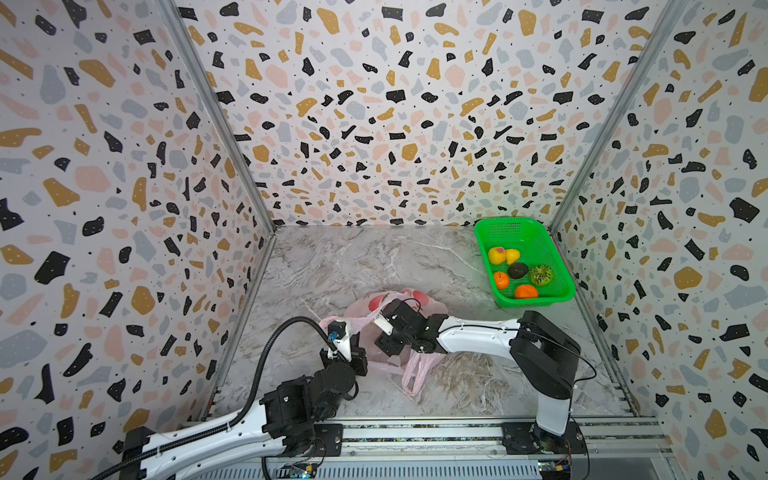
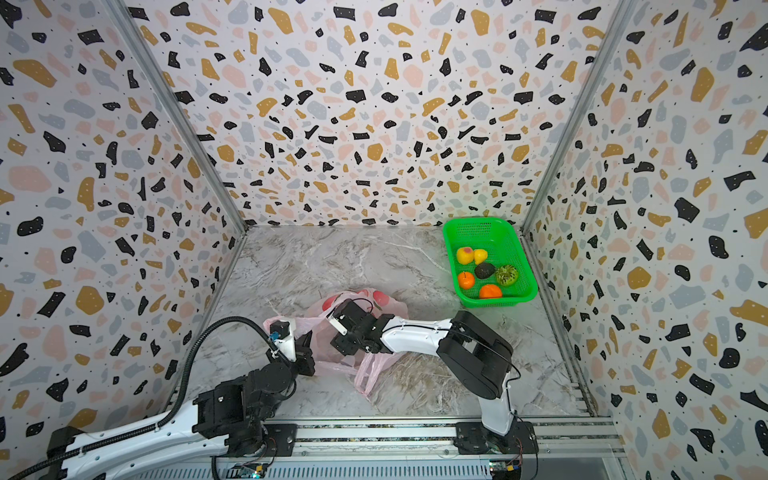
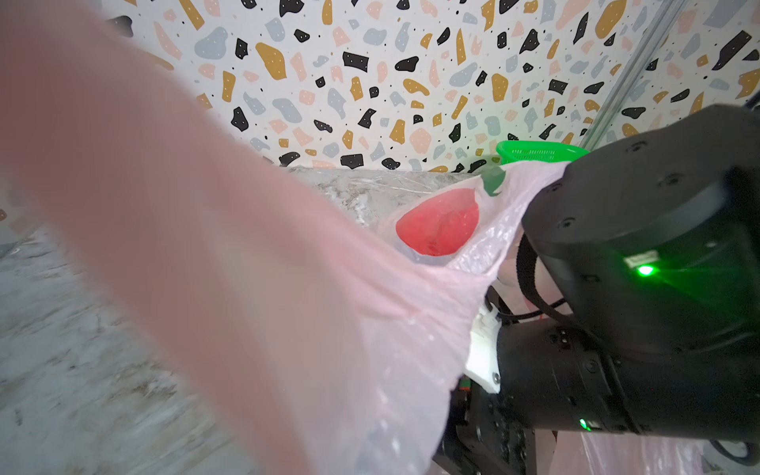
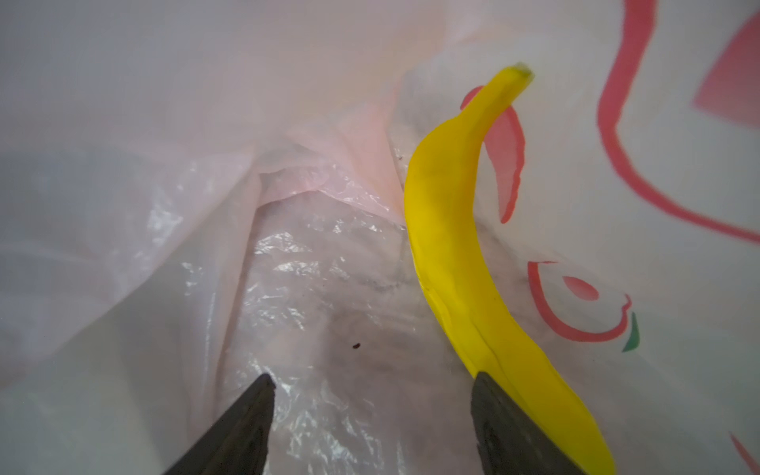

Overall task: Untie the knot of the plastic bag and take out the fruit
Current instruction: 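Push the right gripper deeper into the bag along the yellow banana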

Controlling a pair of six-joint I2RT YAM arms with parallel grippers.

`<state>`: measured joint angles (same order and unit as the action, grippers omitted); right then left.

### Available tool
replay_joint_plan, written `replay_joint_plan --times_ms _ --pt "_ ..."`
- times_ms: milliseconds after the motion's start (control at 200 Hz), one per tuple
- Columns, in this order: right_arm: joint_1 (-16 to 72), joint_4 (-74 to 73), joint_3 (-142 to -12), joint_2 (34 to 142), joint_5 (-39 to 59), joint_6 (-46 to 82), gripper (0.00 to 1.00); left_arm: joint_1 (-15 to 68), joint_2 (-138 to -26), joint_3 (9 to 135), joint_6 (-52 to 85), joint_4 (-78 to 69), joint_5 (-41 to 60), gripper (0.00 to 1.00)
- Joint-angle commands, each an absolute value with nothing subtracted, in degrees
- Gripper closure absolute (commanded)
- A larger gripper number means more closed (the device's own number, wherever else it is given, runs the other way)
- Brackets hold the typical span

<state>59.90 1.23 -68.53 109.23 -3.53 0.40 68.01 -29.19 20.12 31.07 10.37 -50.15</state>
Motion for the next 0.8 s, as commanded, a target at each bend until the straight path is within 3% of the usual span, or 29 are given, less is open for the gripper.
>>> replay_joint_plan --times_ms 0,310,571,796 --pt "59.1 -1.4 -69.8 110.0 -5.8 -1.8 0.23 68.3 -29.1 19.3 32.4 11.0 -50.8 1.0" --pt "58.0 -7.8 -68.6 112.3 -7.5 -5.4 0.21 68.3 -27.9 19.1 32.4 12.3 -51.0 1.0" --pt "58.0 -16.6 -66.6 114.7 -10.8 -7.8 0.1 68.3 -27.5 18.5 32.4 11.6 -50.1 1.0" --pt "57.6 -20.1 -67.8 117.7 -10.8 -10.6 0.1 68.3 -26.1 18.3 32.3 11.8 -49.5 1.0"
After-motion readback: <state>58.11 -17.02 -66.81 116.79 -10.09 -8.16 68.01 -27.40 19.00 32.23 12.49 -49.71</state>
